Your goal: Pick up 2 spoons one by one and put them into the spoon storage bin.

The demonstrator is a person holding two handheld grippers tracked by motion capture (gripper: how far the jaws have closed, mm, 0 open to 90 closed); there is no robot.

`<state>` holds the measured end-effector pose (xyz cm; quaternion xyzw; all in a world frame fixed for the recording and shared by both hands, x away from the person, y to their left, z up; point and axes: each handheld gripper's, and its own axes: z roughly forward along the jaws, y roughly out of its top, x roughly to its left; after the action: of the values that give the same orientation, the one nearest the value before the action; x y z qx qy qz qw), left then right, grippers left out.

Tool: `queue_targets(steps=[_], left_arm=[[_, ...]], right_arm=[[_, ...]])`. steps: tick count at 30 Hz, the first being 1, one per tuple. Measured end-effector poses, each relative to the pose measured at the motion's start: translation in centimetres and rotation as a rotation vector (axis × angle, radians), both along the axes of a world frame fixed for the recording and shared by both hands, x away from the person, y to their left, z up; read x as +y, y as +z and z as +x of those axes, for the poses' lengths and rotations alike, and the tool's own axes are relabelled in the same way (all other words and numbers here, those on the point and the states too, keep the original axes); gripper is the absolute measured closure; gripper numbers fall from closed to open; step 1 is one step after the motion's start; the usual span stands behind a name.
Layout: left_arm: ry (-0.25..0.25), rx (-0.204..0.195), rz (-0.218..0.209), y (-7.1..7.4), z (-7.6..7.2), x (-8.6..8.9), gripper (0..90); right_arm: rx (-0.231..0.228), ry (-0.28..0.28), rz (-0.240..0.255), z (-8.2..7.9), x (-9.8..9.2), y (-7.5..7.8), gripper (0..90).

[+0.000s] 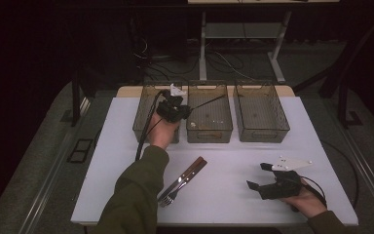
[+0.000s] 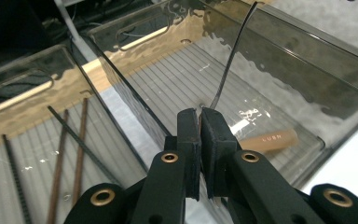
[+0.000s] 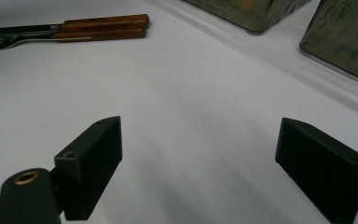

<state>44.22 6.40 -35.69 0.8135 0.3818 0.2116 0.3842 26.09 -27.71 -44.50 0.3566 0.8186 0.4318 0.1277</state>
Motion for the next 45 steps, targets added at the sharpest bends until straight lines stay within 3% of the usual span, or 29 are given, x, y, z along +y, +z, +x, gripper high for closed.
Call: queue_targets(steps=[3,5,16,27,37,42,45], left_arm=[[0.012,0.010,0.005,-0.4,0.6,-0.7,86.6],[0.012,0.014,0.030,-0.6,1.0,-1.1,86.6],[0.082,0.058,0.041,-2.0,1.9,-2.0,86.5],[0.050,0.084,0.089,-3.0,1.9,-3.1,86.1],[0.035,0.094,0.083,-3.0,1.9,-3.4,82.7],[0.012,0.075,0.073,-2.6,1.7,-3.5,77.6],[0.004,0.071,0.036,-2.1,1.5,-3.4,72.8]], right_arm=[[-0.002,0.001,0.000,0.0,0.0,0.0,14.6],[-0.004,0.002,0.001,0.0,0.0,0.0,14.6],[-0.002,0.002,0.007,-0.1,-0.1,0.1,14.6],[-0.003,0.001,0.004,-0.1,-0.1,0.1,14.5],[-0.003,0.002,0.001,-0.1,-0.1,0.1,14.6],[-0.004,0.003,0.001,-0.1,-0.1,0.1,14.6],[-0.004,0.002,0.002,-0.1,-0.1,0.1,14.5]])
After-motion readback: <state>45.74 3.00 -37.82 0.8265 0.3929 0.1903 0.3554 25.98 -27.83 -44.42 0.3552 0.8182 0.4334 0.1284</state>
